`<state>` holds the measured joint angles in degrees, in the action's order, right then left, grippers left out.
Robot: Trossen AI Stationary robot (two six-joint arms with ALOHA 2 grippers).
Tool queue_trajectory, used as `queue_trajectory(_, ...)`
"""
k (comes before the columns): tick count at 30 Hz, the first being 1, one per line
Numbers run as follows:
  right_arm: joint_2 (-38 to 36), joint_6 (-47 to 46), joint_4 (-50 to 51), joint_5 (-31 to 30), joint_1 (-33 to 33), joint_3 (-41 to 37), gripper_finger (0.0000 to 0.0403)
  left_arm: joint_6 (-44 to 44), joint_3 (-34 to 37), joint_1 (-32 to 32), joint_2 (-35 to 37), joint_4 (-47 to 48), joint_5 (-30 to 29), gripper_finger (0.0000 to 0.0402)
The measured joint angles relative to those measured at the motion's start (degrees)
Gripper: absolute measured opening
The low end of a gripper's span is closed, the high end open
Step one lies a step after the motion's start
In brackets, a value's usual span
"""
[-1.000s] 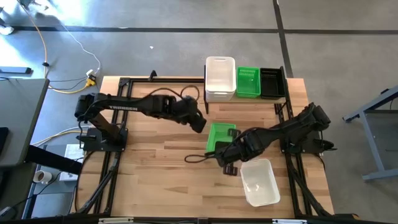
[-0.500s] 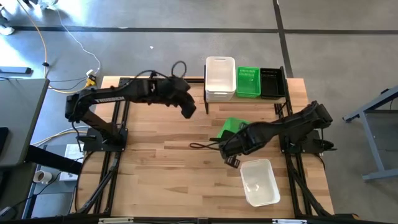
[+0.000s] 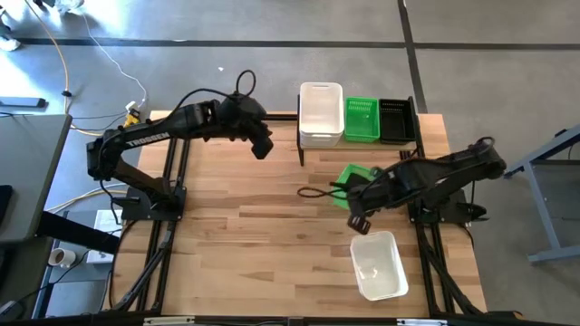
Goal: Stack baskets on shelf by color
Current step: Stack the green bin on top of the green bin
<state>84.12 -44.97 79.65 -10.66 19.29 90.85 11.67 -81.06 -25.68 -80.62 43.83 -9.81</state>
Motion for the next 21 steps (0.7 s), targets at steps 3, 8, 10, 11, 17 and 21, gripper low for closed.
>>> queue_trajectory(3, -3.27, 0.44, 1.04, -0.02, -0.02, 0.0, 0.0, -1.19, 0.0, -0.75, 0.02, 0.23, 0.1, 0.0122)
queue_trajectory(8, -9.79, 3.83, 1.19, -3.32, -0.02, 0.0, 0.0, -1.38, 0.0, -1.1, 0.0, -0.32, -0.01, 0.0122)
queue_trajectory(10, -12.27, 6.51, 1.21, -6.47, -0.2, 0.0, 0.0, -1.36, 0.0, -1.1, 0.0, -0.32, 0.0, 0.0122)
queue_trajectory(11, -13.49, 8.1, 1.19, -8.03, -0.48, 0.0, 0.0, -1.32, 0.0, -1.14, 0.0, -0.32, 0.02, 0.0122)
queue_trajectory(17, -19.83, 19.75, 1.19, -17.01, -3.77, 0.0, 0.0, 0.29, 0.0, -1.38, 0.0, -1.51, -1.37, 0.0122)
queue_trajectory(21, -22.47, 30.41, 1.19, -22.95, -7.09, 0.0, 0.0, 1.63, 0.0, -1.45, 0.0, -3.36, -3.47, 0.0122)
